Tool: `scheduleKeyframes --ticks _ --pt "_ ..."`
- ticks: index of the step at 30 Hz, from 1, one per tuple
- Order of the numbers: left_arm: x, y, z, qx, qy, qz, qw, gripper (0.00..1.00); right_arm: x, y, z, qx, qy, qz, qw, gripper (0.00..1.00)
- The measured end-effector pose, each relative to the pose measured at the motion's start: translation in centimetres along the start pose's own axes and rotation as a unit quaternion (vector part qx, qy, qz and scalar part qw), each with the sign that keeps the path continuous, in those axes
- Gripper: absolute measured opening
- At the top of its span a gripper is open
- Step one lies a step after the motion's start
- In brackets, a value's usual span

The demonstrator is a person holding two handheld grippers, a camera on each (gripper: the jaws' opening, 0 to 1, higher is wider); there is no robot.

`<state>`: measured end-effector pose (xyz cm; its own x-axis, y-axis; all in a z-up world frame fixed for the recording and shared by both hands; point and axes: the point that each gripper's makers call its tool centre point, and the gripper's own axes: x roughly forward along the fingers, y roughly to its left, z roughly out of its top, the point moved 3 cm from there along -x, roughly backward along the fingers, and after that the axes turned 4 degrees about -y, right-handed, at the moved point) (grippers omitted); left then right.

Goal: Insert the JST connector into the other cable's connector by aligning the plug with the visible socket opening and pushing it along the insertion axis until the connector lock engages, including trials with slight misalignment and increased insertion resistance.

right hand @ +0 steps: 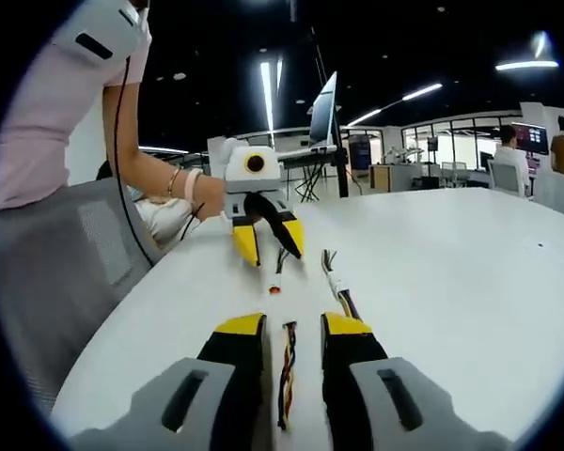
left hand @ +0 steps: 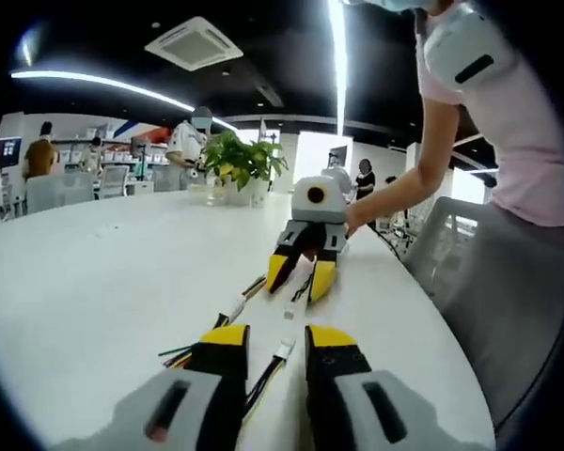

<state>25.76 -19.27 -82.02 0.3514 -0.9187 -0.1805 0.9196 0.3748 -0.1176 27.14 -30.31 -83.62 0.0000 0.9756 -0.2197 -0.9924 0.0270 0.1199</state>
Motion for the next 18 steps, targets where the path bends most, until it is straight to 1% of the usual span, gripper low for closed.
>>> scheduleKeyframes --ticks 3,7,10,12,14,18 --pt "0.11 -0.01 -0.05 -0.009 -0.007 -0.002 0.9999 0.16 0.12 0.12 -0.1 -0.003 -0.001 0.003 1.0 0.17" --pt "0.3 -0.02 -0.29 -0.004 -0.004 -0.008 1.0 0.15 0.3 0.1 0.13 -0.002 -0.006 0.001 1.0 0.17" --pt "0.36 -0.12 -0.44 -0.011 -0.008 -0.009 0.9999 0.14 0.16 -0.02 -0.01 -0.005 -0.005 0.003 1.0 0.16" --pt "0.36 -0.16 -0.71 -0.007 -0.002 -0.009 0.9999 0.14 0.13 0.05 -0.12 -0.006 -0.002 0.006 1.0 0.16" --pt "0.33 -0.16 -0.75 -0.006 -0.003 -0.009 0.9999 0.13 0.17 0.22 -0.17 -0.002 -0.001 0.011 0.9999 0.15" --pt "0.34 -0.14 -0.85 -0.002 -0.003 -0.007 1.0 0.12 0.3 0.31 -0.09 -0.01 -0.001 0.014 0.9999 0.14"
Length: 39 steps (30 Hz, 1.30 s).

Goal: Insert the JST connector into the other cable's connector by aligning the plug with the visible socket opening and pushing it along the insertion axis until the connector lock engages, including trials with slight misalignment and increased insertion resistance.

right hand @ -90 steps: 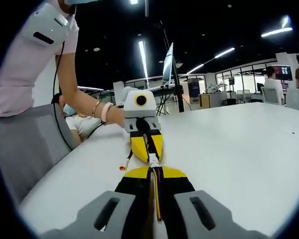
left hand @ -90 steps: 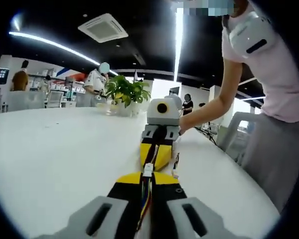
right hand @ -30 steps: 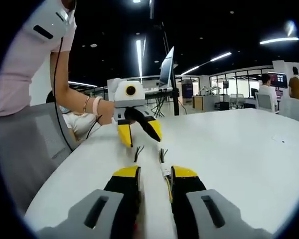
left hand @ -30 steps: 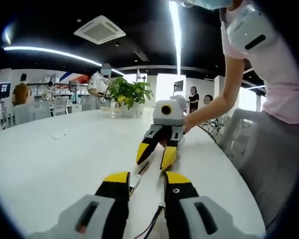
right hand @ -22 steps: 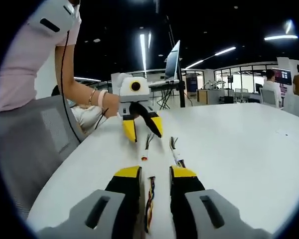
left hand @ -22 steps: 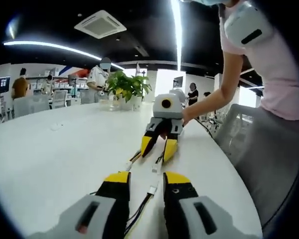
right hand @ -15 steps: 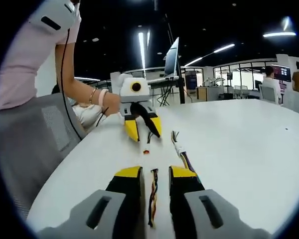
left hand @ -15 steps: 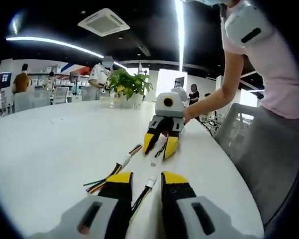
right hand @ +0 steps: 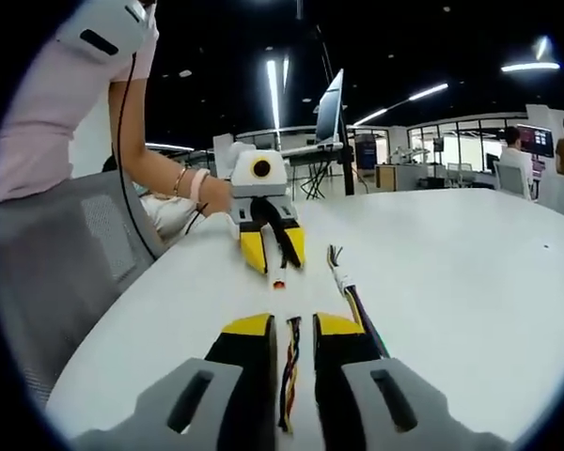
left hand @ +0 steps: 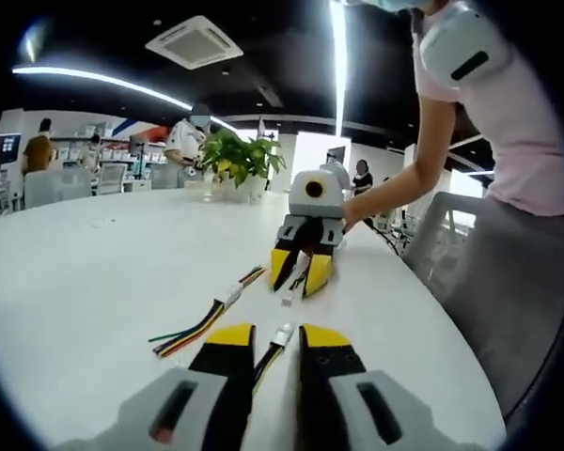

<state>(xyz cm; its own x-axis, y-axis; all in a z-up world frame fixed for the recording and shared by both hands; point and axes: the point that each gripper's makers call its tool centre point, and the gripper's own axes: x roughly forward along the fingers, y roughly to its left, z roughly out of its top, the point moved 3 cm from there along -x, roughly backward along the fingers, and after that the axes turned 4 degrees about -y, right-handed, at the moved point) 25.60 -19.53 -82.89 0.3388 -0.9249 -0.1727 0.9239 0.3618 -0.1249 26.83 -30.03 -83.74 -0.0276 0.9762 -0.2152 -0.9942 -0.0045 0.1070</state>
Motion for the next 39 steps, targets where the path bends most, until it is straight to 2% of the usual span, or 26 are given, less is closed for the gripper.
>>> scheduleKeyframes --ticks 4,11,18,29,34,36,39 --pt "-0.12 0.2 0.09 0.005 -0.007 0.011 0.9999 0.11 0.03 -0.14 -0.03 -0.007 0.001 -0.002 1.0 0.11" --pt "0.03 -0.45 0.1 0.023 0.0 -0.001 0.9997 0.09 0.33 0.06 -0.02 -0.018 0.004 -0.003 0.9998 0.08" --pt "0.06 -0.15 0.08 0.032 0.002 0.013 0.9994 0.04 0.38 -0.07 0.07 -0.016 0.001 -0.009 0.9998 0.05" --pt "0.29 0.11 0.02 0.031 -0.001 0.016 0.9994 0.0 0.31 -0.21 0.38 0.006 -0.012 -0.016 0.9998 0.04" --pt "0.33 0.06 0.18 0.02 -0.009 0.012 0.9997 0.0 0.38 -0.16 0.52 0.014 -0.015 -0.013 0.9997 0.04" --pt "0.29 0.19 0.47 0.012 -0.02 0.012 0.9997 0.0 0.57 -0.06 0.6 0.016 -0.015 -0.01 0.9997 0.04" --pt "0.31 0.2 0.21 0.011 -0.014 0.011 0.9998 0.0 0.84 -0.06 0.71 0.014 -0.015 -0.008 0.9998 0.04"
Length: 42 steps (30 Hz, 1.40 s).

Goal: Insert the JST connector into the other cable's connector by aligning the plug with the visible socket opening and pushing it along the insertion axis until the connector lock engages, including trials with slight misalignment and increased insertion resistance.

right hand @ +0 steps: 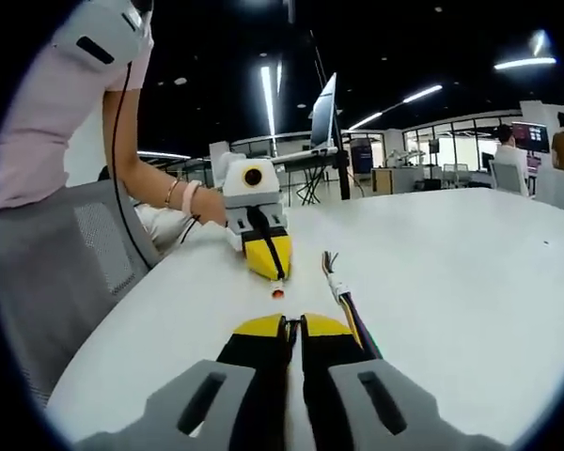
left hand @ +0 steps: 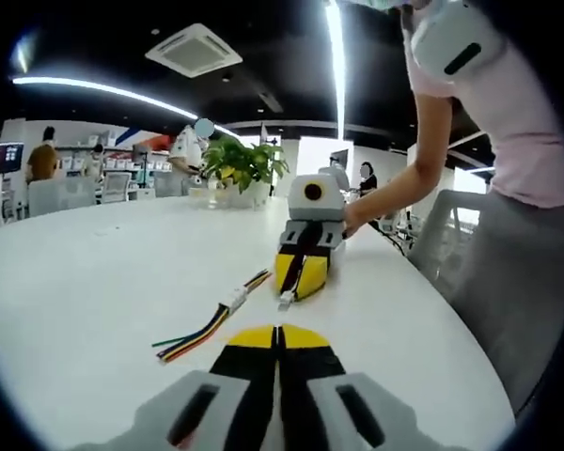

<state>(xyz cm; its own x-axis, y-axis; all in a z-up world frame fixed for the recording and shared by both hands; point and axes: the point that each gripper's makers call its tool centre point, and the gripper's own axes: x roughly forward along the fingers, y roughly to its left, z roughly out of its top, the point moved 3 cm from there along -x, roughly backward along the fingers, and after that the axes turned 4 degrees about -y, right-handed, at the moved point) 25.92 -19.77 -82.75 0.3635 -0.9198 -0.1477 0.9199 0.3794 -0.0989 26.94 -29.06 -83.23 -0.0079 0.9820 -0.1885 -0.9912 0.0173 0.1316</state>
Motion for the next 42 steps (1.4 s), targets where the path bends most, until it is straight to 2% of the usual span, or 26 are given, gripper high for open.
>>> scheduleKeyframes --ticks 5,8,23,30,42 --pt "0.0 -0.2 0.0 0.008 0.008 0.002 0.9999 0.01 0.0 0.0 0.1 0.001 -0.001 -0.001 1.0 0.04" --pt "0.0 -0.5 -0.4 0.018 0.02 -0.008 0.9996 0.04 0.0 0.0 0.1 0.002 -0.001 -0.001 1.0 0.04" --pt "-0.1 -0.6 -0.4 0.033 0.02 -0.013 0.9992 0.0 0.0 -0.3 -0.1 0.005 0.0 0.002 1.0 0.04" --pt "0.1 -0.6 -0.4 0.033 0.022 -0.025 0.9989 0.0 0.7 -0.1 0.1 0.012 -0.004 0.015 0.9998 0.03" --pt "0.8 -0.4 0.0 0.031 0.017 -0.035 0.9987 0.0 1.0 0.2 -0.3 0.006 0.008 0.036 0.9993 0.03"
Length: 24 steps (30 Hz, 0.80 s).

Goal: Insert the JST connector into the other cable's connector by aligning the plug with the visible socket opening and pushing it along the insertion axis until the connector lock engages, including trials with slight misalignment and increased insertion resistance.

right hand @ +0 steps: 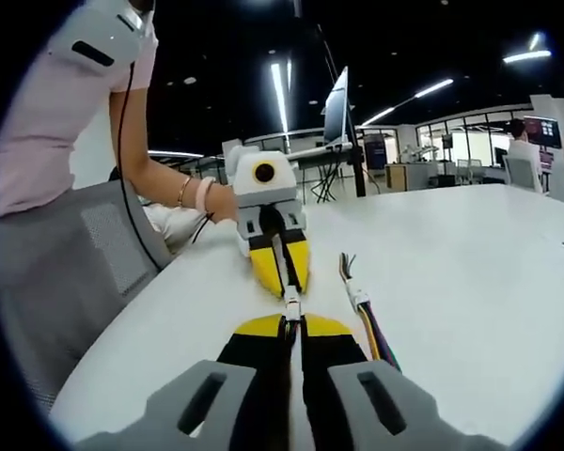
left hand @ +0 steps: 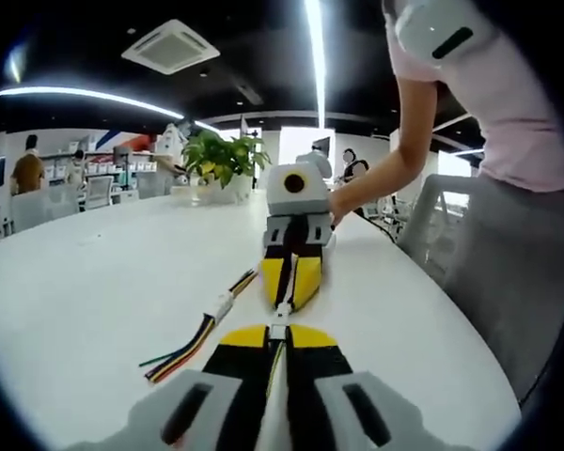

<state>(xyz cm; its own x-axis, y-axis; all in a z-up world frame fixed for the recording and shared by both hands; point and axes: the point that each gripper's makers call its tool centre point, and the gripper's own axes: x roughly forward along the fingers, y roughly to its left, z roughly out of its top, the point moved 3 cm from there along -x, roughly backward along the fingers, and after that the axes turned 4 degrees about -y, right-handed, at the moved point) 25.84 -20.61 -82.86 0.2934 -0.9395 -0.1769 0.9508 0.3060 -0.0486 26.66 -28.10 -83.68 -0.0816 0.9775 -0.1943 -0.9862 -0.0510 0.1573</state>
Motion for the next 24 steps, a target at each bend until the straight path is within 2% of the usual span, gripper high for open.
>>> scheduleKeyframes --ticks 10,12,18,20,24 --pt "0.1 -0.1 0.1 0.009 0.016 -0.011 0.9998 0.0 0.1 0.2 -0.1 -0.006 0.005 0.012 0.9999 0.03" --pt "0.1 -0.3 0.6 -0.006 0.002 -0.017 0.9998 0.0 0.2 0.3 -0.1 -0.009 0.009 0.02 0.9997 0.03" --pt "0.2 -0.2 0.6 -0.004 0.007 -0.02 0.9998 0.0 0.4 0.2 0.2 -0.01 0.005 0.024 0.9996 0.03" --pt "0.2 -0.2 0.7 -0.015 0.003 -0.019 0.9997 0.0 0.4 0.2 0.3 -0.005 0.0 0.024 0.9997 0.03" --pt "-0.1 -0.1 1.6 -0.048 -0.038 -0.018 0.9979 0.0 0.0 0.4 1.3 0.027 -0.04 0.024 0.9986 0.02"
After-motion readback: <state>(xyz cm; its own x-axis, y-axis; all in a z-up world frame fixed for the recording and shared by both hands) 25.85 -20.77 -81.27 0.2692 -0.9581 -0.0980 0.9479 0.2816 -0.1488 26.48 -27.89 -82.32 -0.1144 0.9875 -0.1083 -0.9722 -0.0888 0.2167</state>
